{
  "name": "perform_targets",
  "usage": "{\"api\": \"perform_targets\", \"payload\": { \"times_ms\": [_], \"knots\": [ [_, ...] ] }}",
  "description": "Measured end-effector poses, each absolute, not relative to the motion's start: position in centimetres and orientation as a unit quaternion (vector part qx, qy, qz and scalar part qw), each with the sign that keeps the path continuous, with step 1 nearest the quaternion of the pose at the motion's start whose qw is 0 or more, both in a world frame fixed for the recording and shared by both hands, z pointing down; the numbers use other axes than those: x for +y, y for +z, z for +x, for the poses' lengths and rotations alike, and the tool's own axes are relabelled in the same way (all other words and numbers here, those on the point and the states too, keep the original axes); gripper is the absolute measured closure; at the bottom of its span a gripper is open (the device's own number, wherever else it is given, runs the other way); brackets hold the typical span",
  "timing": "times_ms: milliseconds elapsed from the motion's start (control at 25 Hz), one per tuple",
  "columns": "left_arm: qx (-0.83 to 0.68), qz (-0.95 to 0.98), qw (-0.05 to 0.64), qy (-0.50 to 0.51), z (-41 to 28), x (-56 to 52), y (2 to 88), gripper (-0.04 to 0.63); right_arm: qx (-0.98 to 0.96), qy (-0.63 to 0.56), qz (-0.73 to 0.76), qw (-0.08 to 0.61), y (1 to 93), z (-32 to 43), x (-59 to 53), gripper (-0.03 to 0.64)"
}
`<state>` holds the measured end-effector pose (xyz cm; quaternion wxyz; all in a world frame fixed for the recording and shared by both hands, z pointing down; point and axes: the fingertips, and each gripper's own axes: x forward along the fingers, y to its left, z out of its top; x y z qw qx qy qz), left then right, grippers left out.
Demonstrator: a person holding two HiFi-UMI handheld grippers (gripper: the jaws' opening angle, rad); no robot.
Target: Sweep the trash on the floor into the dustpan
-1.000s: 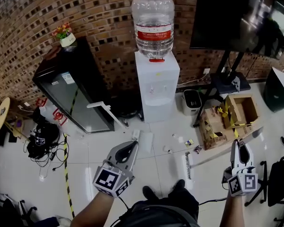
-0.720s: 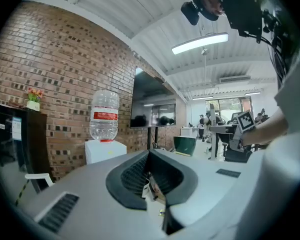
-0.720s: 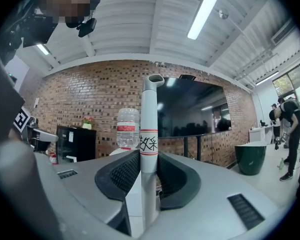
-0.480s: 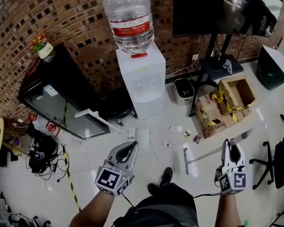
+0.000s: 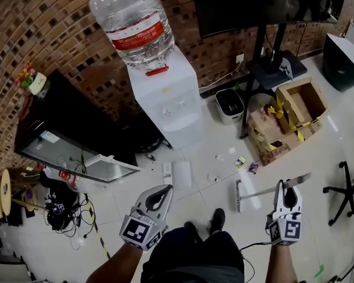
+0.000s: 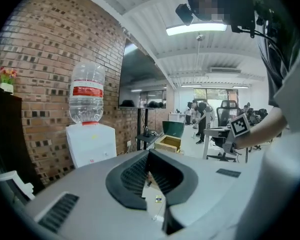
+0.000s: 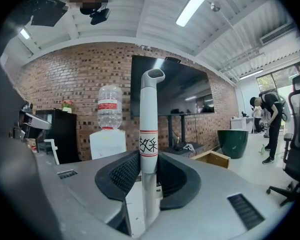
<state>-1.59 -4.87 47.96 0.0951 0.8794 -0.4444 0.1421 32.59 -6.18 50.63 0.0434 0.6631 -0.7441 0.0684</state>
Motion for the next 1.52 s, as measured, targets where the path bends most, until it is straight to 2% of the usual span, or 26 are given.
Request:
{"api": "perform_targets", "payload": {
  "times_ms": [400, 640, 1200, 1520],
  "knots": [
    [-0.398, 0.894, 0.116, 0.171, -5.7, -11.6, 55.9, 0.583, -0.692, 0.077, 0.712, 0.091, 59.7, 28.9, -11.3, 0.506],
    [-0.381, 0.901, 0.116, 0.174, -9.1, -14.6, 59.1, 0.583, -0.681, 0.064, 0.724, 0.093, 61.4, 24.4, -15.3, 0.506],
    [-0.401, 0.891, 0.131, 0.169, -19.0, -15.8, 60.4, 0.583, -0.735, 0.073, 0.661, 0.132, 63.5, 7.2, -23.6, 0.506],
    [-0.423, 0.882, 0.133, 0.158, -22.8, -15.7, 59.8, 0.583, -0.755, 0.088, 0.637, 0.131, 64.3, 1.1, -25.6, 0.503]
  ]
}}
